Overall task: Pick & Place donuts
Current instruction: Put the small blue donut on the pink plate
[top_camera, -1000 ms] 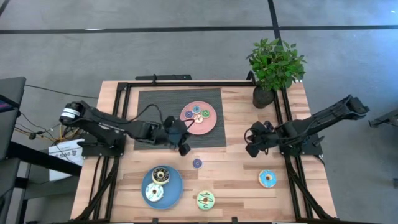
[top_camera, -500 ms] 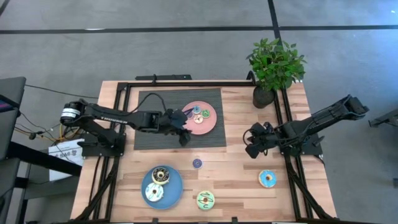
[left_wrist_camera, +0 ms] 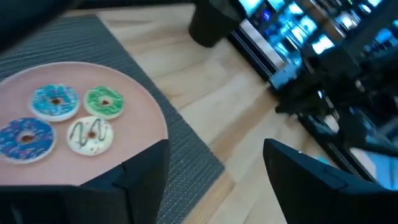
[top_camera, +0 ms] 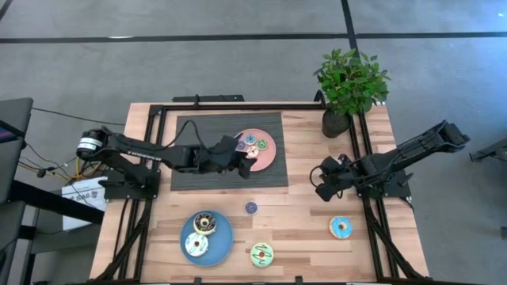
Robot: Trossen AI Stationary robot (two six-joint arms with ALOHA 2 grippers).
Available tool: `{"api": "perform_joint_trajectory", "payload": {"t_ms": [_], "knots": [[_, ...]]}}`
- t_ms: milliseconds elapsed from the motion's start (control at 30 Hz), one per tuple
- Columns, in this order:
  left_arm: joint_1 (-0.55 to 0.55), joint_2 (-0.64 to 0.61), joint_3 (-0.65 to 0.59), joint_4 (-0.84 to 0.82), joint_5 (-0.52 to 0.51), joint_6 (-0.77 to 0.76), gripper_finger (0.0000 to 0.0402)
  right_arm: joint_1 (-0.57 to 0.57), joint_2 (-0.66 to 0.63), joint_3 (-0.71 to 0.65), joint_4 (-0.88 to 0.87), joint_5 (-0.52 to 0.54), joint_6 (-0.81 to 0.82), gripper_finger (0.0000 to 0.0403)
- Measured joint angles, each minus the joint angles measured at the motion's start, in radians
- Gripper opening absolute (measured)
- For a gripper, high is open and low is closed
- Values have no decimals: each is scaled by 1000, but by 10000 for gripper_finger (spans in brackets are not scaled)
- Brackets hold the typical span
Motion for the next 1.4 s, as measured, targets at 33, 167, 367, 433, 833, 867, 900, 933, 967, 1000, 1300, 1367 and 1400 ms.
{"api": "perform_joint_trajectory", "payload": {"t_ms": [33, 167, 367, 433, 833, 867, 900, 933, 967, 1000, 1300, 1367, 1400], "knots": [[-21, 1, 13, -15, -42, -22, 252, 4, 0, 0, -10, 0, -4, 1], [-110, 70, 122, -159, -212, -86, 252, 20, 0, 0, -47, 0, -85, 0], [-182, 323, 435, -426, -254, -218, 252, 23, 0, 0, -66, 0, -181, 0], [-190, 421, 564, -577, -215, -271, 252, 23, 0, 0, -66, 0, -183, 0], [-172, 875, 1195, -1195, 174, -368, 251, 23, 0, 0, -84, -1, -185, 0], [-170, 897, 1215, -1214, 200, -367, 251, 23, 0, 0, -85, -1, -185, 0], [-168, 914, 1230, -1232, 222, -367, 251, 23, 0, 0, -86, -1, -185, 0], [-167, 928, 1238, -1238, 235, -367, 251, 23, 0, 0, -91, -2, -184, 0], [-167, 934, 1240, -1238, 240, -367, 251, 23, 0, 0, -97, -5, -184, 0], [-167, 935, 1240, -1240, 240, -367, 251, 23, 0, 0, -100, -10, -184, 0], [-166, 926, 1230, -1253, 195, -391, 251, 23, 0, 0, -102, -28, -184, 0], [-165, 926, 1230, -1249, 195, -385, 251, 23, 0, 0, -102, -29, -183, 0], [-165, 926, 1230, -1245, 197, -384, 251, 23, 0, 0, -101, -29, -183, 0]]}}
